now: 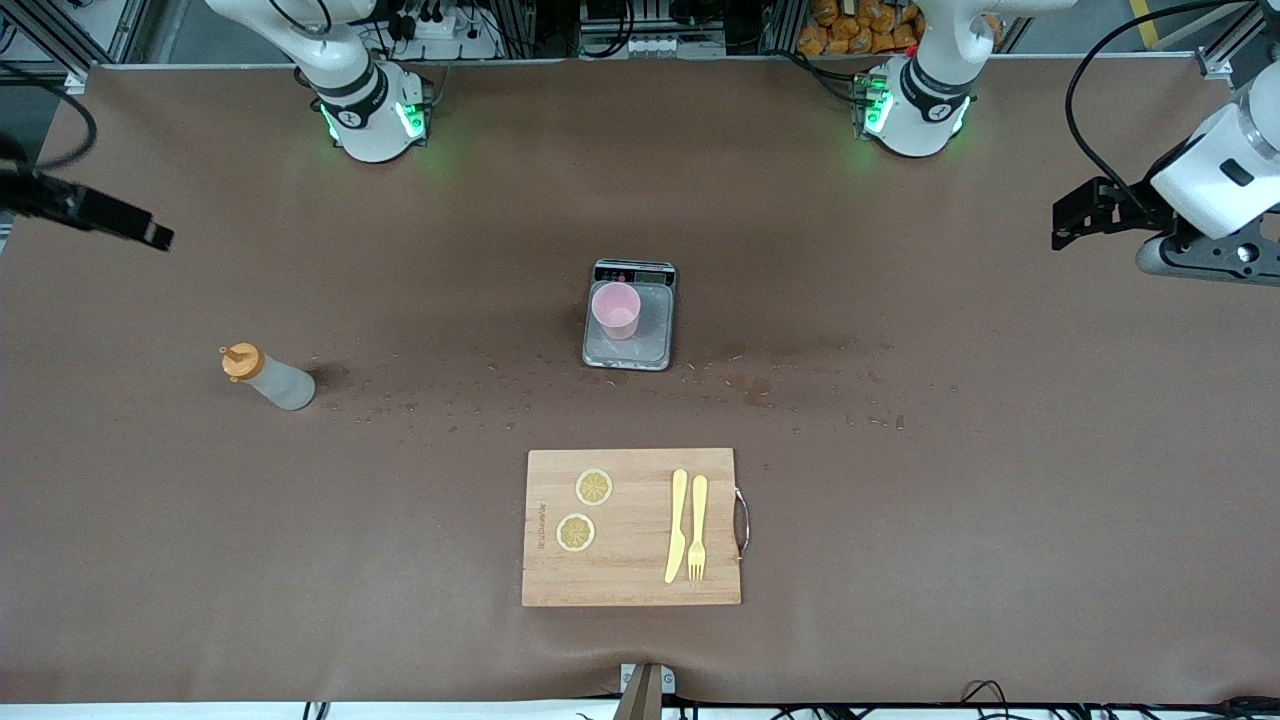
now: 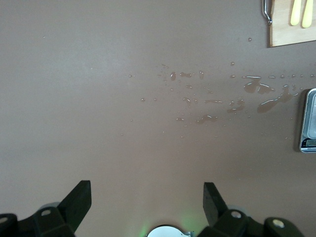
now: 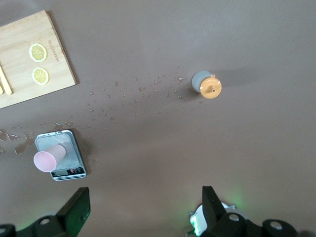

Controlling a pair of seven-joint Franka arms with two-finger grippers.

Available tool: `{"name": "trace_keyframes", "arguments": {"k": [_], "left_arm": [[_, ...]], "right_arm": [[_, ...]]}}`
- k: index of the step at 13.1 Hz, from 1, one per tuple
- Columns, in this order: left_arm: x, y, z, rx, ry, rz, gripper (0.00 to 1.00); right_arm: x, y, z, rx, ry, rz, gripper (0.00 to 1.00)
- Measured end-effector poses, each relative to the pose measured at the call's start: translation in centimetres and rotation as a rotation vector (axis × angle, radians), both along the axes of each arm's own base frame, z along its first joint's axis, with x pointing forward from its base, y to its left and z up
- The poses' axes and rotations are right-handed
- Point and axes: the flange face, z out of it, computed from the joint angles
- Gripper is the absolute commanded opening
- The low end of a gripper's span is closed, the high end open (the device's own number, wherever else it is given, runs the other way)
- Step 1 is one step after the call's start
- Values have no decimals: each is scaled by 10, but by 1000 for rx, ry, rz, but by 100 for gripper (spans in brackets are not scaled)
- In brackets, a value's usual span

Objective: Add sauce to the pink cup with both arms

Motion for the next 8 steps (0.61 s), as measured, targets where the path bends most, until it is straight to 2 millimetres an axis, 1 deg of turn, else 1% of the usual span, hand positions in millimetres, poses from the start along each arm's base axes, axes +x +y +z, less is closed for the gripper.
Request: {"name": "trace_keyframes", "arguments": {"k": [1, 2, 4, 6, 8], "left_arm": [[0, 0, 0, 0, 0, 0, 100], [0, 0, 0, 0, 1, 0, 100], [1, 1, -1, 0, 3, 1, 100], [1, 1, -2, 0, 4, 2, 100], [1, 1, -2, 1, 4, 2, 100]], "right_arm": [[-8, -7, 2, 3, -30, 20, 100], [-14, -11, 1, 5, -50, 34, 100], [-23, -1, -8, -3, -73, 57, 100], [-22, 11, -16, -45, -95, 78, 100], [-17, 11, -18, -66, -129, 83, 100]]}}
